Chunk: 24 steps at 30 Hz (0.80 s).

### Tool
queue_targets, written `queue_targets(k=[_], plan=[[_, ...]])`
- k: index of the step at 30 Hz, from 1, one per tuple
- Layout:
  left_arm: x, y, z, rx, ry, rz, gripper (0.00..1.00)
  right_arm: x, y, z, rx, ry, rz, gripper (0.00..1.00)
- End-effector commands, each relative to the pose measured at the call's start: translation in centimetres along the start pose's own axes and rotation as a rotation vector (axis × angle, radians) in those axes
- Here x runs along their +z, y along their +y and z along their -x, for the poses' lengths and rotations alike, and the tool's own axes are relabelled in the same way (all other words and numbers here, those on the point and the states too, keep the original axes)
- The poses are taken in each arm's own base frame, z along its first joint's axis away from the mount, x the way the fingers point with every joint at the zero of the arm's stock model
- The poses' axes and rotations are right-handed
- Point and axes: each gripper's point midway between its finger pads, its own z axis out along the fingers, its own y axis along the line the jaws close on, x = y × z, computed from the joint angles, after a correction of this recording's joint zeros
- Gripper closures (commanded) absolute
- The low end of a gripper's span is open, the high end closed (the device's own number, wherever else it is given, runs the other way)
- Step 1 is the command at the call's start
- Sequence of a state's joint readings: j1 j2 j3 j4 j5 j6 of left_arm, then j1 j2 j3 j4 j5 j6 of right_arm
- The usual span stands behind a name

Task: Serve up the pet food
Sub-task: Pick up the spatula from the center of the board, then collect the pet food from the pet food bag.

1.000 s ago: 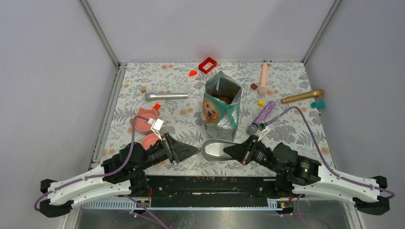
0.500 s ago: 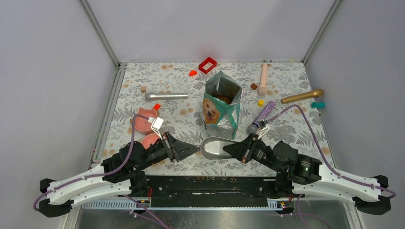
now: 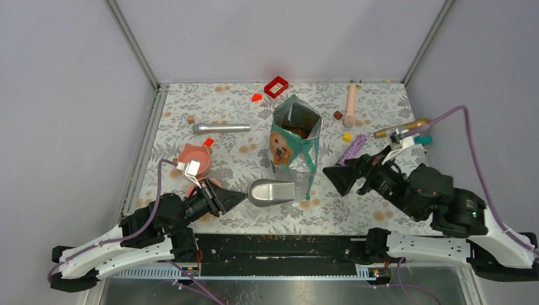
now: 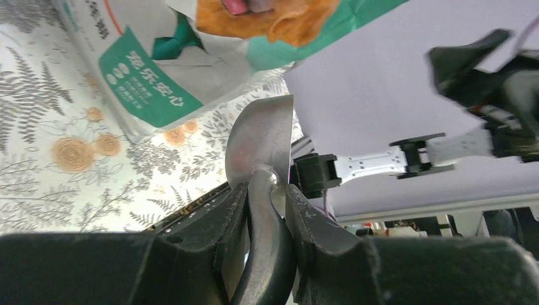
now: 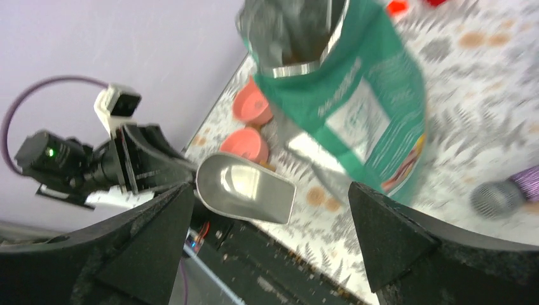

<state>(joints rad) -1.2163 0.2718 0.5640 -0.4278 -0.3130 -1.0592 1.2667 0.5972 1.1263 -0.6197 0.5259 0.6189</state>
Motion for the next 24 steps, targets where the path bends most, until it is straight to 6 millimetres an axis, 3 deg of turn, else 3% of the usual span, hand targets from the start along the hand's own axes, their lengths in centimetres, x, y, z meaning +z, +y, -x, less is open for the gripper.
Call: queue_targets(k=[1,4,8,13,17,24], plan=[[-1.1,-0.9,3.3,-0.020,-0.112,0.030,1.00,-0.1,-1.5,5.0,-0.235,-0.040,-0.218,0.01],[-1.1,-0.6,3.8,-0.004,-0.128,0.064,1.00,1.5,-1.5,8.3,-0.355,-0.057,-0.386,0.01],[-1.7,1.3,4.7,-0.004,-0.155,0.207,1.00,5.0,-2.4,9.6,-0.316,0.052,-0.434,0.01],[-2.5,3.1,5.4,0.022,-0.179,0.326,1.00,8.8,-2.7,7.0,-0.366,0.240,-0.392,0.02],[-3.2,4.4,5.8,0.020,-0.203,0.392,1.00,10.4,-3.7,5.9,-0.373,0.307,-0.436,0.04],[-3.5,4.9,5.5,-0.011,-0.208,0.379,1.00,12.3,-6.9,4.6,-0.295,0.347,-0.534,0.30]])
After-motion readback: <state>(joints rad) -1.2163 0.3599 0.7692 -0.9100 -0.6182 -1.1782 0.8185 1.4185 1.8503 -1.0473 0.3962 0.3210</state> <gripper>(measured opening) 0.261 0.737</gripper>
